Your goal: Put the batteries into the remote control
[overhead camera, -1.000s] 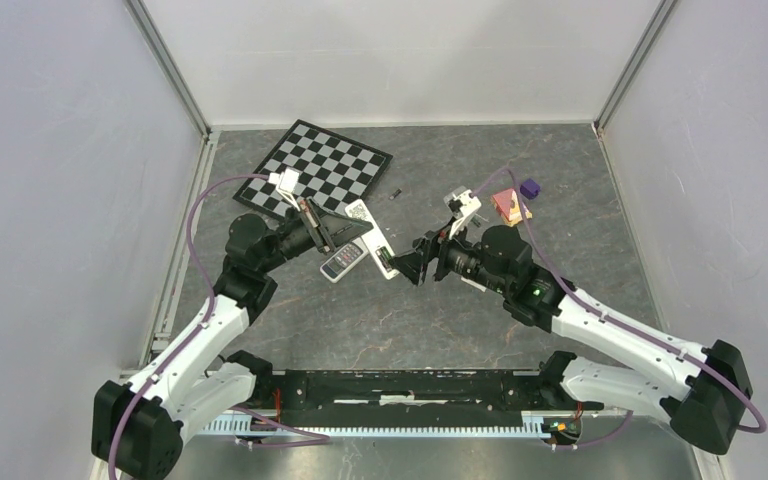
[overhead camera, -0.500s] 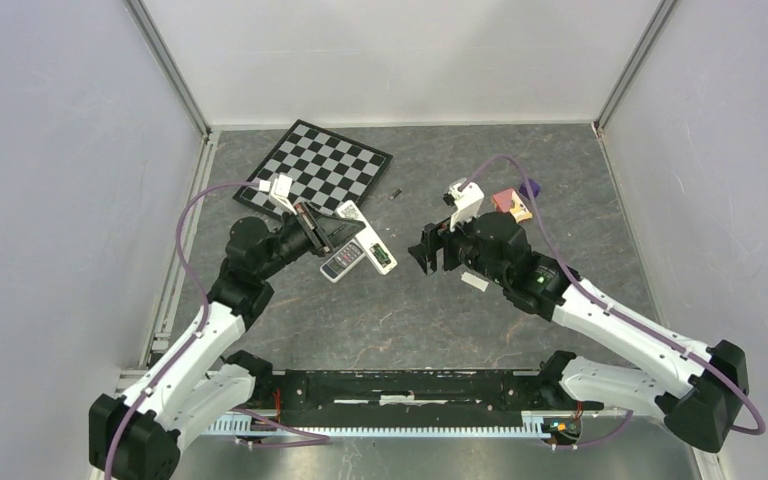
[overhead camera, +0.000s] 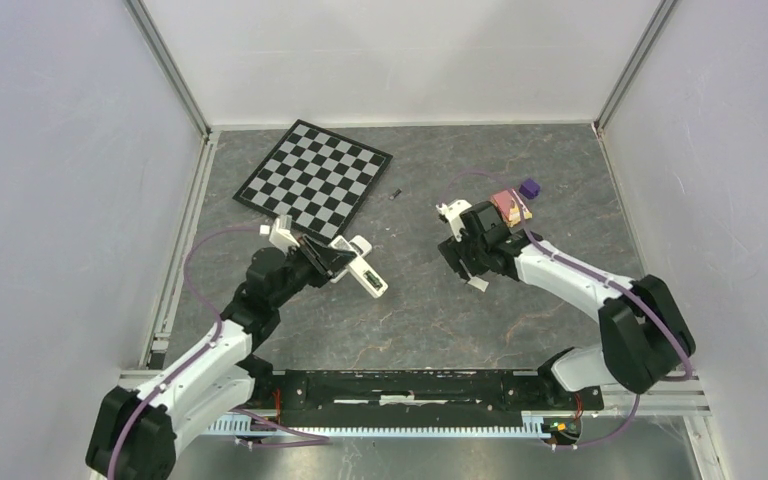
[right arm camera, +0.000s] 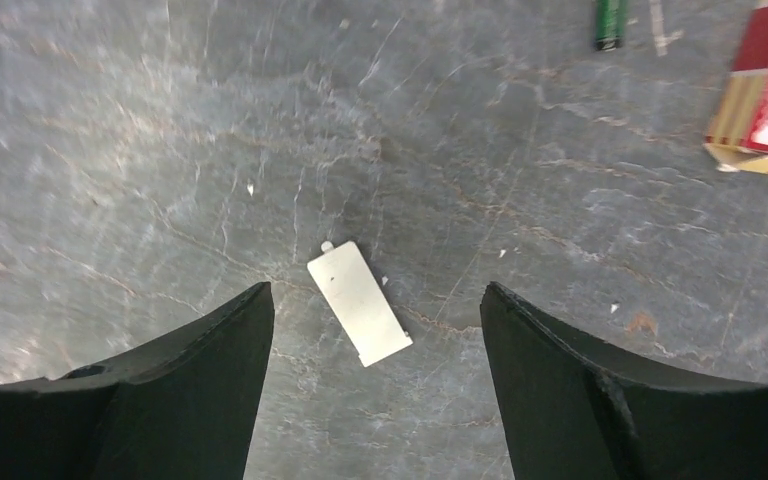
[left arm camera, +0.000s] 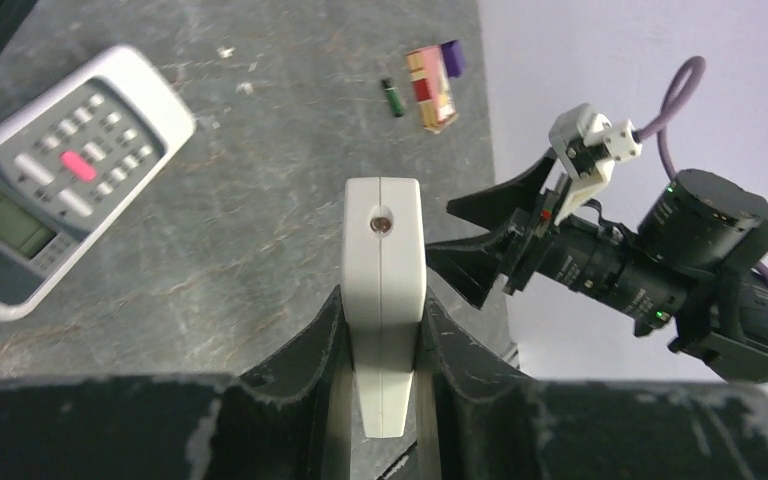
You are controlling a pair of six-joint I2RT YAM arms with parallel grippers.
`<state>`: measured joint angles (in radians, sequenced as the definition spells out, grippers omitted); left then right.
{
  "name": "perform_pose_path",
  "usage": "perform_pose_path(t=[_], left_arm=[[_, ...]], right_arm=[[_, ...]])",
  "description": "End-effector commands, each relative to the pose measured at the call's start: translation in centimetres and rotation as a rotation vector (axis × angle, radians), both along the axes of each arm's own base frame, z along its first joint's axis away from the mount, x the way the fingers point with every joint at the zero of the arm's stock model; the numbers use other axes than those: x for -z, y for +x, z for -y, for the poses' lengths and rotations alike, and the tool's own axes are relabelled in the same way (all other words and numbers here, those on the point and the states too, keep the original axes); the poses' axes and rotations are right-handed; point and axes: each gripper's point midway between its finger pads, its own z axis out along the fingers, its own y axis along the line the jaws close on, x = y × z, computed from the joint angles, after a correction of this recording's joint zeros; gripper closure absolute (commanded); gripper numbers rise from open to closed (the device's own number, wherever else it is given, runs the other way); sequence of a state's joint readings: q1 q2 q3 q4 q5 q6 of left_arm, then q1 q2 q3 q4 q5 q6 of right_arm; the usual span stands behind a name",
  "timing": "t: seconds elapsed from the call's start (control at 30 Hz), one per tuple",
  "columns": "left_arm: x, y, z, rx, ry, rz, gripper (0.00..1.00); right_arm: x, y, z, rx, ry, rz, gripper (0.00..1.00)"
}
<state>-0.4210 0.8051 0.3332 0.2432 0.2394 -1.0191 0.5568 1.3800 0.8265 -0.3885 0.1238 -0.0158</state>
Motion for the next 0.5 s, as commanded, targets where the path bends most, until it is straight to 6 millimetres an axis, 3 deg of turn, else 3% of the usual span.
perform_pose_path(t=[0.0, 0.27, 0.47], left_arm=[[0.0, 1.2, 0.5, -0.09, -0.084, -0.002, 0.98], [1.0, 1.1, 2.5, -0.058, -0.064, -0.012, 0.98], [1.2, 1.1, 2.8, -0.049, -0.056, -0.012, 0.98]], right_arm=[[1.4, -0.3, -0.2, -0.167, -0.07, -0.062, 0.2], [3.5, -0.9, 1.5, -0.217, -0.128, -0.205, 0.29], [4.5, -2.5, 1.2, -0.271, -0.094, -0.294, 0.3]])
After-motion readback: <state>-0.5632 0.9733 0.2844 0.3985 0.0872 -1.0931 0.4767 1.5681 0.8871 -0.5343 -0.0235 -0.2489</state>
